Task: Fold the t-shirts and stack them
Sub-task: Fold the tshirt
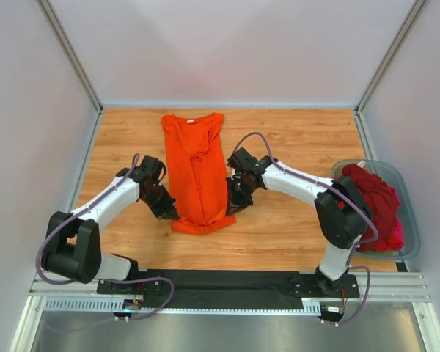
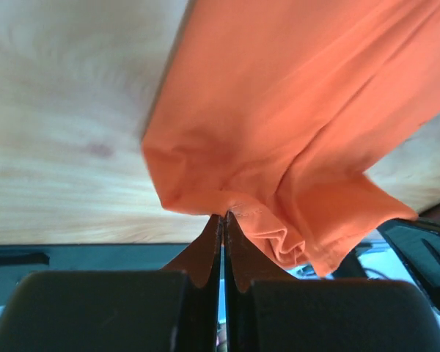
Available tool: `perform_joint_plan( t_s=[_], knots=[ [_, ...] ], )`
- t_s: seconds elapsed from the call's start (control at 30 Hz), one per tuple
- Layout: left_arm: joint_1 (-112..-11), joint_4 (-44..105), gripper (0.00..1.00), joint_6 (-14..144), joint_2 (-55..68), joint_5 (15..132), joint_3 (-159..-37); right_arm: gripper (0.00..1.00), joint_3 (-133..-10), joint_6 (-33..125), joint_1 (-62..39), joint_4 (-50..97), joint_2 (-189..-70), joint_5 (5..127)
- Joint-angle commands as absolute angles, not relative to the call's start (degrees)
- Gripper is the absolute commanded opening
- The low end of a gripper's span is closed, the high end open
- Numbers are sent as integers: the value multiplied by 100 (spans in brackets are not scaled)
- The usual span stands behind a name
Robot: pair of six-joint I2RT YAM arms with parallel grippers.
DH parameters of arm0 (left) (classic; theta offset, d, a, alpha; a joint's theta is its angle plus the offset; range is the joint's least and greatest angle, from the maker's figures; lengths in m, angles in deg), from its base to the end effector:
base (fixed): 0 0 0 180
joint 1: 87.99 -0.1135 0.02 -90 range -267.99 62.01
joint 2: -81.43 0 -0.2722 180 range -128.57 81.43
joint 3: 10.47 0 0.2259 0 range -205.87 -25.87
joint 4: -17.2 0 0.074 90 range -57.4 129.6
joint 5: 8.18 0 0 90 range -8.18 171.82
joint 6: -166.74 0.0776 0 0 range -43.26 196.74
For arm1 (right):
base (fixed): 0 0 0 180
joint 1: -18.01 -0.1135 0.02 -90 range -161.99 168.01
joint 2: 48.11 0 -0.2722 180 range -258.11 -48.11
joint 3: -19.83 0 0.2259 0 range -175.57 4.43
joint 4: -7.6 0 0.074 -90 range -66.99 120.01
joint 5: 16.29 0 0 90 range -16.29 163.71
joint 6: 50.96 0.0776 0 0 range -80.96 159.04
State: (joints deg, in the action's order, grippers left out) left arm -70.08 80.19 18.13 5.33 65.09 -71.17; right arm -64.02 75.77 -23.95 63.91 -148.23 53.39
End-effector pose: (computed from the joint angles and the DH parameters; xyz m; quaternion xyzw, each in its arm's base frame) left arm 0.1856 -0.0835 0.1725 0.3285 -0.9280 0.1756 0.0110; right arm 0.2263 0.2398 0.1781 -0.0711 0.9707 0.2293 0.0047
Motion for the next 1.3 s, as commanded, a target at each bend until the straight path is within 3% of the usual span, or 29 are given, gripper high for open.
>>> perform_joint_plan(
  t_s=[0.0,0.6,0.8,1.2,1.27],
  knots=[
    [-7321,8199,0,2225,93,6670,-7867,0,-7220,7033,-2234,6932,-15234,5455],
    [-8421,8788,0,2691,-2860,6592,-11689,0,-12237,6364,-1267,8268,-18221,5964],
    [-8623,8990,0,2743,-3571,6556,-12535,0,-12714,6426,-1100,7865,-18600,5816],
    [-8878,8472,0,2946,-4355,6205,-13089,0,-13013,6628,-889,6722,-19032,5780],
    [-8896,8549,2,3051,-4538,6204,-13360,4,-13031,6768,-810,6546,-19110,5702]
  ],
)
